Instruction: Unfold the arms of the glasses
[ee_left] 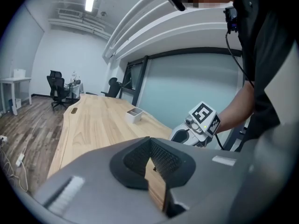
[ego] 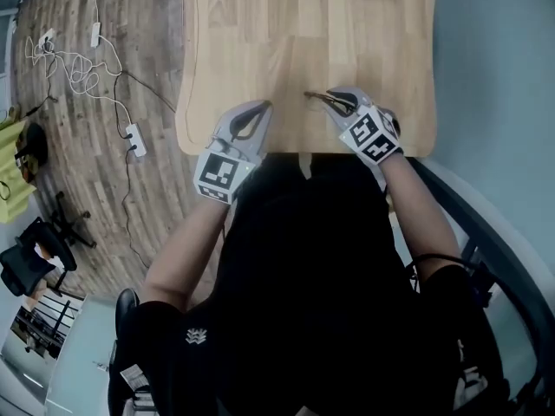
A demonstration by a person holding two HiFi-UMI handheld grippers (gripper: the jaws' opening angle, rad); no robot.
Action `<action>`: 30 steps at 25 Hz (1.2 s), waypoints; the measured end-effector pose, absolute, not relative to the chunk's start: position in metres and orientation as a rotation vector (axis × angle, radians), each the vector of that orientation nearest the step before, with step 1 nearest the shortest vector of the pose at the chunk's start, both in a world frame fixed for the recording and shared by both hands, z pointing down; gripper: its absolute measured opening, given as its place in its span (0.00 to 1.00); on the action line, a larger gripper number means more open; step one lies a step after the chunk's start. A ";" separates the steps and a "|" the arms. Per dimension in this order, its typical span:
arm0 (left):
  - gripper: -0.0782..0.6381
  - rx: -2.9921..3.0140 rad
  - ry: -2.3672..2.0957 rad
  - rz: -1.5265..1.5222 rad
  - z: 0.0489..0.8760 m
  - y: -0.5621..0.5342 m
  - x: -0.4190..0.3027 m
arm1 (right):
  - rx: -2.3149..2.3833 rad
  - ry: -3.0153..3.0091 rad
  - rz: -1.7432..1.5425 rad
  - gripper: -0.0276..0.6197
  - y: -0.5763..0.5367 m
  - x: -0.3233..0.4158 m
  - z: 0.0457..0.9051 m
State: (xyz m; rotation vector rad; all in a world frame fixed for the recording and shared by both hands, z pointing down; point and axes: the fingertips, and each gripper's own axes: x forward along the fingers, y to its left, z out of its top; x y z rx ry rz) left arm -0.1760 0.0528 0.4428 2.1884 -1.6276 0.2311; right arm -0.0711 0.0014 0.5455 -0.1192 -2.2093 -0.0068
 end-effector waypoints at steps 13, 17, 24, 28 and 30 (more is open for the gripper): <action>0.12 2.054 -1.743 0.261 0.464 0.033 -0.197 | -0.357 -2.092 -0.019 0.10 0.005 -0.070 0.595; 0.12 2.020 -1.713 0.270 0.473 0.040 -0.187 | -0.369 -2.129 -0.031 0.07 0.008 -0.071 0.590; 0.20 2.113 -1.416 0.283 0.498 0.036 -0.129 | -0.408 -2.294 0.028 0.07 0.010 -0.056 0.563; 0.39 2.181 -1.228 0.291 0.510 0.034 -0.085 | -0.403 -2.361 0.023 0.07 0.013 -0.043 0.548; 0.40 2.200 -1.185 0.316 0.511 0.031 -0.071 | -0.383 -2.389 0.016 0.07 0.010 -0.038 0.541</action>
